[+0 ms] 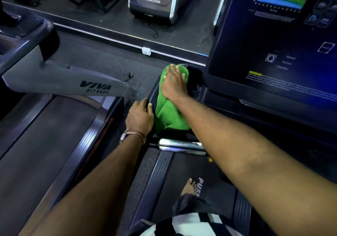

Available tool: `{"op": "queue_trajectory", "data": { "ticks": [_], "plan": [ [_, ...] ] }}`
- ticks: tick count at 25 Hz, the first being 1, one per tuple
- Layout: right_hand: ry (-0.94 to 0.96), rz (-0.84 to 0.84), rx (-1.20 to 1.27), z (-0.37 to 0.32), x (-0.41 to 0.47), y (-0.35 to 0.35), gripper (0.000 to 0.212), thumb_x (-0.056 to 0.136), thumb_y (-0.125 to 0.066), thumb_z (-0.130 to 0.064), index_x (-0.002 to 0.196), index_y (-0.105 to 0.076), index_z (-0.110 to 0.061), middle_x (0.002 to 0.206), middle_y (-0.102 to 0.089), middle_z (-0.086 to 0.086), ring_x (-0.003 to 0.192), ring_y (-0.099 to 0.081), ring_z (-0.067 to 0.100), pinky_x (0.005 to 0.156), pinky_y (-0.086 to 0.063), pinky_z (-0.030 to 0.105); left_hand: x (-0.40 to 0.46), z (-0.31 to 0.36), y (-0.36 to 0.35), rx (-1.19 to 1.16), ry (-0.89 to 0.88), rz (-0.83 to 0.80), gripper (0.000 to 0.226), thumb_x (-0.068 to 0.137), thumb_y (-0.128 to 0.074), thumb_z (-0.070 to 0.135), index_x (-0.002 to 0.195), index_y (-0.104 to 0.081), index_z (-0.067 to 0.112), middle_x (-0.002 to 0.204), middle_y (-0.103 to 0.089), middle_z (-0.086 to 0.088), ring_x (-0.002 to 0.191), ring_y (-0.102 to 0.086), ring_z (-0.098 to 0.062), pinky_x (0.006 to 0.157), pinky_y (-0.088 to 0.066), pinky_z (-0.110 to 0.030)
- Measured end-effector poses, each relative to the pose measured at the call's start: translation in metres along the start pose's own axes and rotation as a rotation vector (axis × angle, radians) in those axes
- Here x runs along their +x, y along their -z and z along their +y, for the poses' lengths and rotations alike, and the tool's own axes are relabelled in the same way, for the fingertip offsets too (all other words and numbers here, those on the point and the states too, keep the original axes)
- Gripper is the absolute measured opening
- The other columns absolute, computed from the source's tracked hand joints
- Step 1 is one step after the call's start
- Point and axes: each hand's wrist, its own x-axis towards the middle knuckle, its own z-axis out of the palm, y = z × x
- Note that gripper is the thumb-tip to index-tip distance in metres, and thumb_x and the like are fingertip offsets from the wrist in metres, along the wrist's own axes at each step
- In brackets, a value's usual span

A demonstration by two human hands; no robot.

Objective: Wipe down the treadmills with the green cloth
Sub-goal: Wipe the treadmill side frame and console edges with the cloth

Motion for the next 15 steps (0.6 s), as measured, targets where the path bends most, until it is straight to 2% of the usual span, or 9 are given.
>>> {"op": "queue_trajectory", "data": {
  "ticks": [2,5,7,9,10,12,13,15],
  "plan": [
    [-0.138,0.067,0.078,0.013,0.012,0.001,0.052,0.098,-0.033,-0.010,0.149,-0.029,0.000,0.162,-0.014,0.010,0.150,-0.009,0.024,0.121,-0.011,0.044,-0.002,0.000,0.000,0.018,0.009,0.020,0.028,0.096,-0.046,0.030,0.115,-0.060,0.014,0.112,-0.059,-0.015,0.102,-0.056,-0.036,0.077,-0.046,-0.041],
    [-0.301,0.149,0.147,-0.005,0.020,0.001,0.053,0.096,-0.027,0.001,0.148,-0.024,0.007,0.162,-0.009,0.017,0.150,-0.007,0.029,0.121,-0.013,0.042,0.000,0.002,0.000,0.031,0.000,0.018,0.025,0.096,-0.045,0.030,0.110,-0.060,0.015,0.108,-0.058,-0.014,0.098,-0.056,-0.036,0.072,-0.045,-0.040],
    [-0.321,0.109,0.175,-0.018,0.020,0.000,0.053,0.095,-0.030,0.001,0.147,-0.023,0.011,0.161,-0.007,0.022,0.149,-0.007,0.034,0.120,-0.014,0.042,0.004,0.002,-0.001,0.039,0.009,0.010,0.022,0.095,-0.045,0.029,0.104,-0.059,0.015,0.104,-0.058,-0.014,0.096,-0.056,-0.037,0.069,-0.044,-0.040],
    [-0.262,0.048,0.118,-0.019,0.001,-0.006,0.055,0.097,-0.033,-0.007,0.147,-0.020,0.012,0.159,-0.008,0.027,0.147,-0.014,0.038,0.120,-0.016,0.042,0.006,0.002,-0.002,0.048,0.023,-0.005,0.021,0.094,-0.044,0.029,0.098,-0.057,0.014,0.101,-0.056,-0.015,0.093,-0.056,-0.039,0.068,-0.043,-0.041],
    [-0.211,0.032,0.037,-0.014,-0.014,-0.008,0.056,0.099,-0.034,-0.014,0.147,-0.022,0.011,0.156,-0.015,0.031,0.143,-0.024,0.040,0.117,-0.022,0.043,0.006,0.002,-0.002,0.046,0.018,-0.007,0.021,0.095,-0.044,0.029,0.096,-0.057,0.013,0.100,-0.056,-0.016,0.092,-0.055,-0.039,0.068,-0.042,-0.041],
    [-0.089,0.044,-0.188,0.004,-0.041,0.000,0.053,0.101,-0.034,-0.027,0.141,-0.037,0.008,0.141,-0.044,0.030,0.127,-0.048,0.040,0.105,-0.037,0.045,0.005,0.003,-0.001,0.034,0.005,0.006,0.021,0.096,-0.045,0.028,0.096,-0.058,0.012,0.099,-0.057,-0.017,0.091,-0.055,-0.040,0.068,-0.041,-0.040],
    [-0.033,0.073,-0.273,0.015,-0.048,0.010,0.048,0.101,-0.035,-0.028,0.133,-0.048,0.005,0.130,-0.056,0.025,0.116,-0.056,0.038,0.098,-0.041,0.043,0.006,0.003,-0.001,0.027,0.006,0.014,0.022,0.095,-0.045,0.029,0.098,-0.059,0.012,0.100,-0.058,-0.017,0.091,-0.055,-0.040,0.068,-0.041,-0.040],
    [-0.002,0.032,-0.314,0.029,-0.053,0.032,0.031,0.096,-0.040,-0.016,0.113,-0.063,-0.002,0.113,-0.066,0.019,0.103,-0.062,0.037,0.086,-0.047,0.041,0.006,0.003,-0.001,0.015,0.018,0.020,0.023,0.095,-0.046,0.029,0.100,-0.061,0.012,0.101,-0.058,-0.017,0.092,-0.056,-0.039,0.069,-0.042,-0.039]
  ]
}}
